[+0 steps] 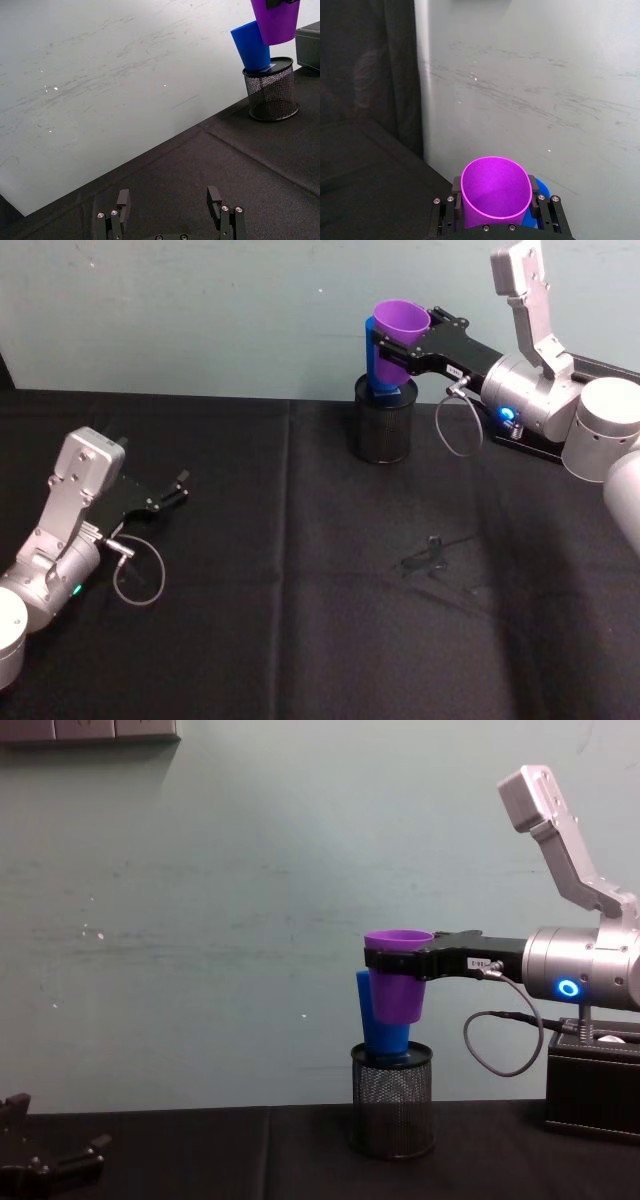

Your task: Pick up one cup with a gripper and tap it against the other cup.

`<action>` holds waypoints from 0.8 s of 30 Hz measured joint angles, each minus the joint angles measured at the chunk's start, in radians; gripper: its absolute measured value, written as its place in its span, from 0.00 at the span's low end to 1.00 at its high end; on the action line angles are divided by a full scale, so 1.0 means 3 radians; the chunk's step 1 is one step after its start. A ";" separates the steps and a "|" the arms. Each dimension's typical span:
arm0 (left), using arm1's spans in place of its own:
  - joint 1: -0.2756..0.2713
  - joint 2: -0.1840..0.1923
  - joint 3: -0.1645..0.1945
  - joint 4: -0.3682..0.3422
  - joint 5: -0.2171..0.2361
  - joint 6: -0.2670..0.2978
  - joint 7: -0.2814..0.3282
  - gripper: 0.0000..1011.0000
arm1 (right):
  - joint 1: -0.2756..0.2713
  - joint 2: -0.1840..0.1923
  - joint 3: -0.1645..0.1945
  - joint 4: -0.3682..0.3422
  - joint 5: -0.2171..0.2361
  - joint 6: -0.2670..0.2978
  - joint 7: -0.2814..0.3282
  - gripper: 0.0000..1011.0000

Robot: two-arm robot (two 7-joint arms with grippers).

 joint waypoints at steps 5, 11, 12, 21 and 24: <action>0.0000 0.0000 0.0000 0.0000 0.0000 0.0000 0.0000 0.99 | -0.0103 0.0039 0.0035 -0.0204 0.0062 0.0138 0.0050 0.73; 0.0000 0.0000 0.0000 0.0000 0.0000 0.0000 0.0000 0.99 | -0.0308 0.0141 0.0051 -0.0592 0.0174 0.0353 0.0095 0.73; 0.0000 0.0000 0.0000 0.0000 0.0000 0.0000 0.0000 0.99 | -0.0337 0.0159 0.0051 -0.0647 0.0187 0.0378 0.0097 0.73; 0.0000 0.0000 0.0000 0.0000 0.0000 0.0000 0.0000 0.99 | -0.0649 0.0377 0.0022 -0.1243 0.0321 0.0637 0.0142 0.73; 0.0000 0.0000 0.0000 0.0000 0.0000 0.0000 0.0000 0.99 | -0.0725 0.0443 0.0017 -0.1401 0.0367 0.0688 0.0152 0.73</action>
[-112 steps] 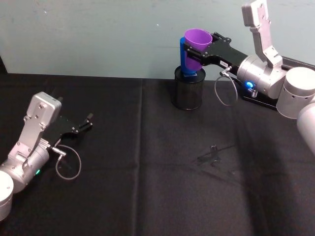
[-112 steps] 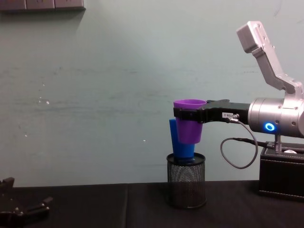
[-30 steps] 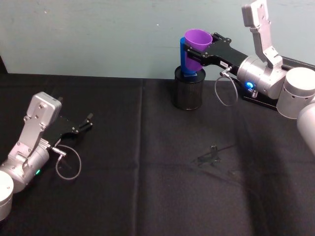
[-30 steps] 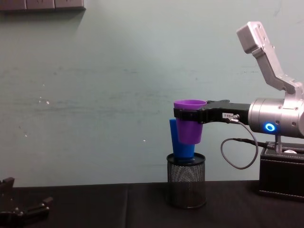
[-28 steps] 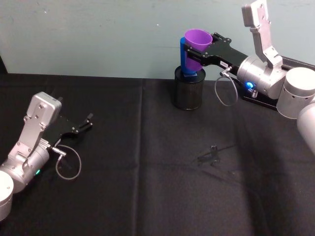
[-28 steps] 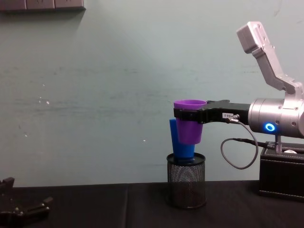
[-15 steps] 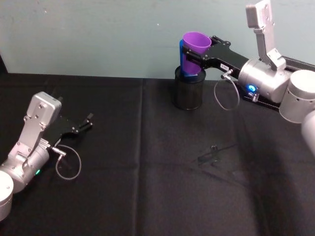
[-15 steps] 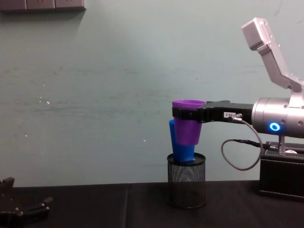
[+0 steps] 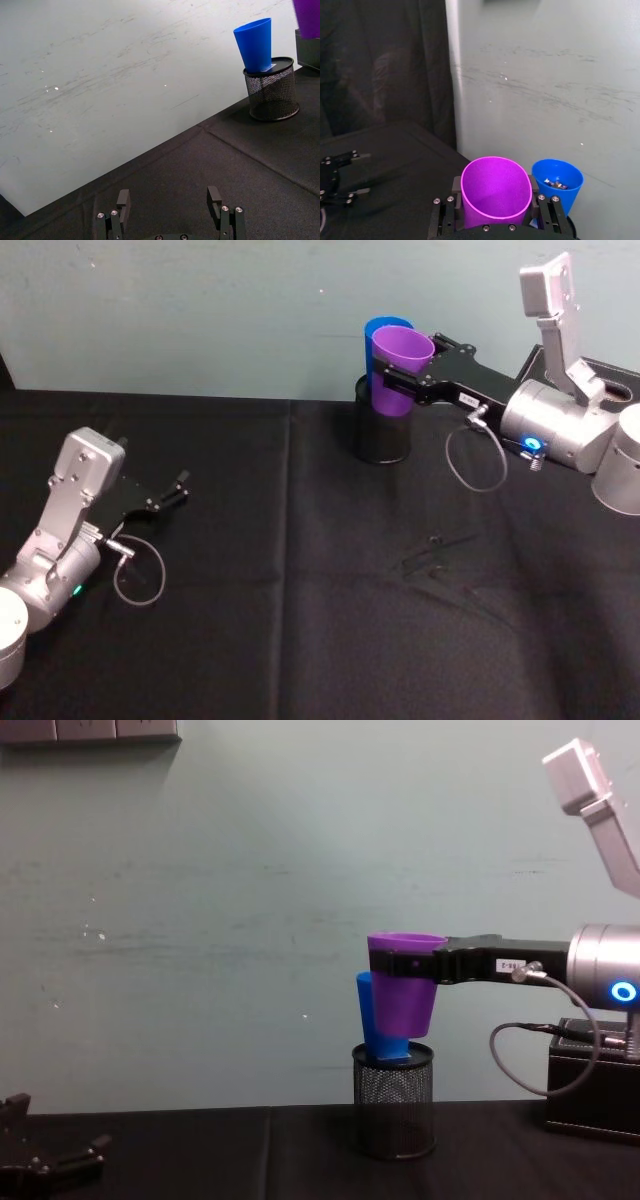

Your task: Pick up one cup with a gripper and tap it against the other cup.

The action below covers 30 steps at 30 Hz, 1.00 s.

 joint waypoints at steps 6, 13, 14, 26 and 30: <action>0.0000 0.0000 0.0000 0.0000 0.0000 0.0000 0.0000 0.99 | -0.0129 0.0131 -0.0009 -0.0286 0.0077 0.0075 0.0016 0.73; 0.0000 0.0000 0.0000 0.0000 0.0000 0.0000 0.0000 0.99 | -0.0215 0.0238 -0.0038 -0.0455 0.0139 0.0121 0.0012 0.73; 0.0000 0.0000 0.0000 0.0000 0.0000 0.0000 0.0000 0.99 | -0.0221 0.0246 -0.0042 -0.0466 0.0145 0.0125 0.0009 0.73; 0.0000 0.0000 0.0000 0.0000 0.0000 0.0000 0.0000 0.99 | -0.0274 0.0363 -0.0137 -0.0572 0.0211 0.0147 -0.0012 0.73; 0.0000 0.0000 0.0000 0.0000 0.0000 0.0000 0.0000 0.99 | -0.0328 0.0441 -0.0159 -0.0684 0.0243 0.0162 -0.0007 0.73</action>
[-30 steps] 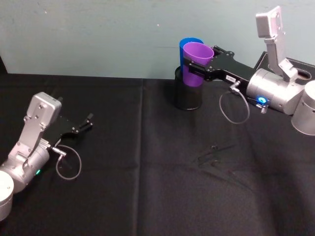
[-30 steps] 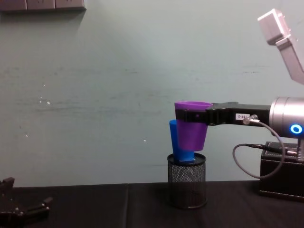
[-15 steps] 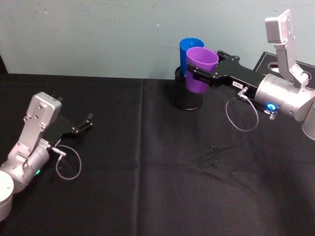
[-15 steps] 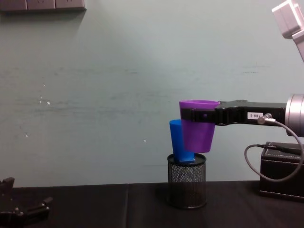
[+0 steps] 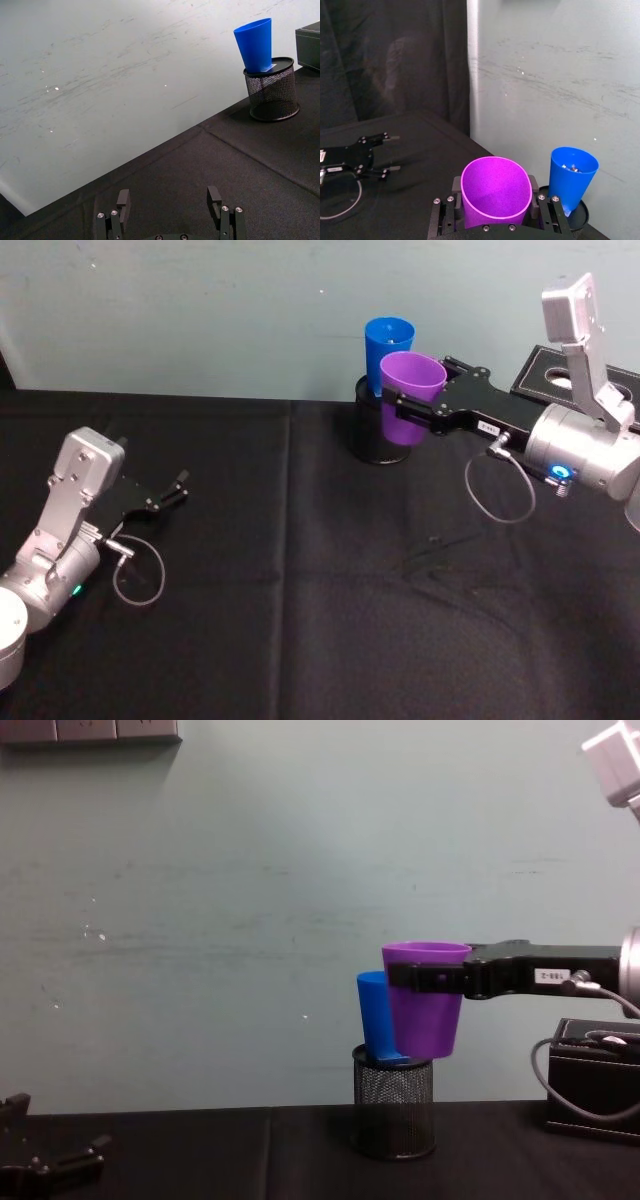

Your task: Pick up one cup with a gripper and tap it against the other cup.

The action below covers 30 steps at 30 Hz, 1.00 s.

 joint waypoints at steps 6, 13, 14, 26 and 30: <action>0.0000 0.0000 0.0000 0.0000 0.0000 0.0000 0.0000 0.99 | -0.0138 0.0140 -0.0003 -0.0236 0.0080 0.0024 0.0006 0.73; 0.0000 0.0000 0.0000 0.0000 0.0000 0.0000 0.0000 0.99 | -0.0320 0.0324 -0.0018 -0.0542 0.0137 0.0040 0.0006 0.73; 0.0000 0.0000 0.0000 0.0000 0.0000 0.0000 0.0000 0.99 | -0.0354 0.0357 -0.0020 -0.0596 0.0156 0.0044 0.0006 0.73; 0.0000 0.0000 0.0000 0.0000 0.0000 0.0000 0.0000 0.99 | -0.0477 0.0464 -0.0049 -0.0763 0.0271 0.0050 -0.0002 0.73; 0.0000 0.0000 0.0000 0.0000 0.0000 0.0000 0.0000 0.99 | -0.0474 0.0461 -0.0046 -0.0758 0.0269 0.0050 -0.0003 0.73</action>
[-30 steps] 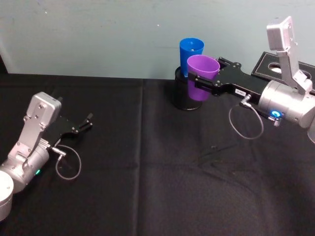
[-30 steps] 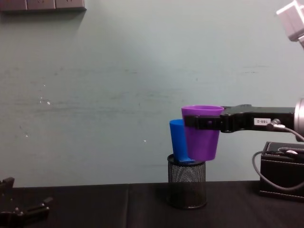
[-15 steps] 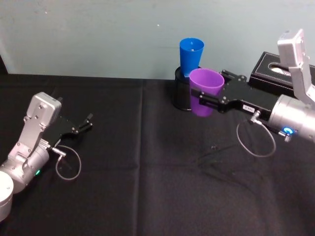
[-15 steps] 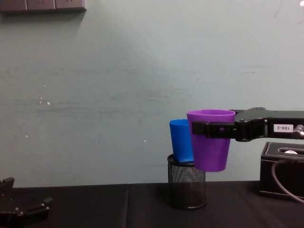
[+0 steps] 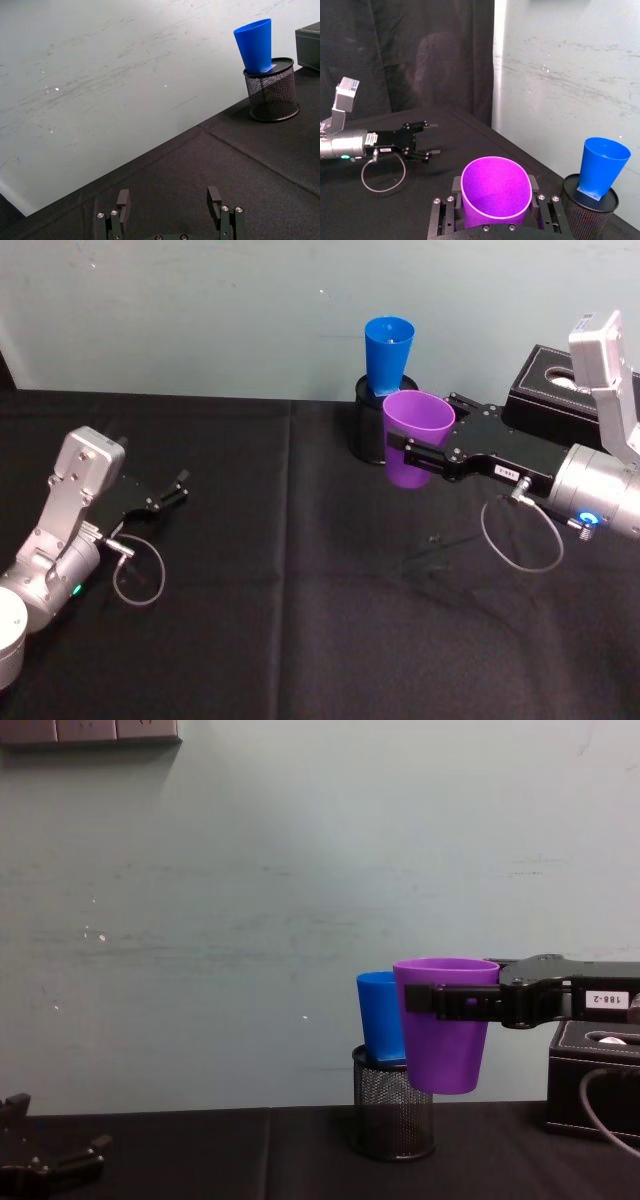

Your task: Pick up one cup with a gripper and tap it against the other cup.

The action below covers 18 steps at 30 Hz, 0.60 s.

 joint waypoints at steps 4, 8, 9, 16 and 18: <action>0.0000 0.0000 0.0000 0.0000 0.0000 0.0000 0.0000 0.99 | 0.0005 -0.0004 0.0003 0.0006 -0.0004 0.0000 -0.0002 0.73; 0.0000 0.0000 0.0000 0.0000 0.0000 0.0000 0.0000 0.99 | 0.0008 -0.0006 0.0004 0.0010 -0.0007 -0.0001 -0.0003 0.73; 0.0000 0.0000 0.0000 0.0000 0.0000 0.0000 0.0000 0.99 | 0.0008 -0.0007 0.0005 0.0011 -0.0008 -0.0001 -0.0003 0.73; 0.0000 0.0000 0.0000 0.0000 0.0000 0.0000 0.0000 0.99 | 0.0011 -0.0008 0.0007 0.0015 -0.0014 -0.0002 -0.0004 0.73; 0.0000 0.0000 0.0000 0.0000 0.0000 0.0000 0.0000 0.99 | 0.0012 -0.0009 0.0009 0.0016 -0.0016 -0.0003 -0.0004 0.73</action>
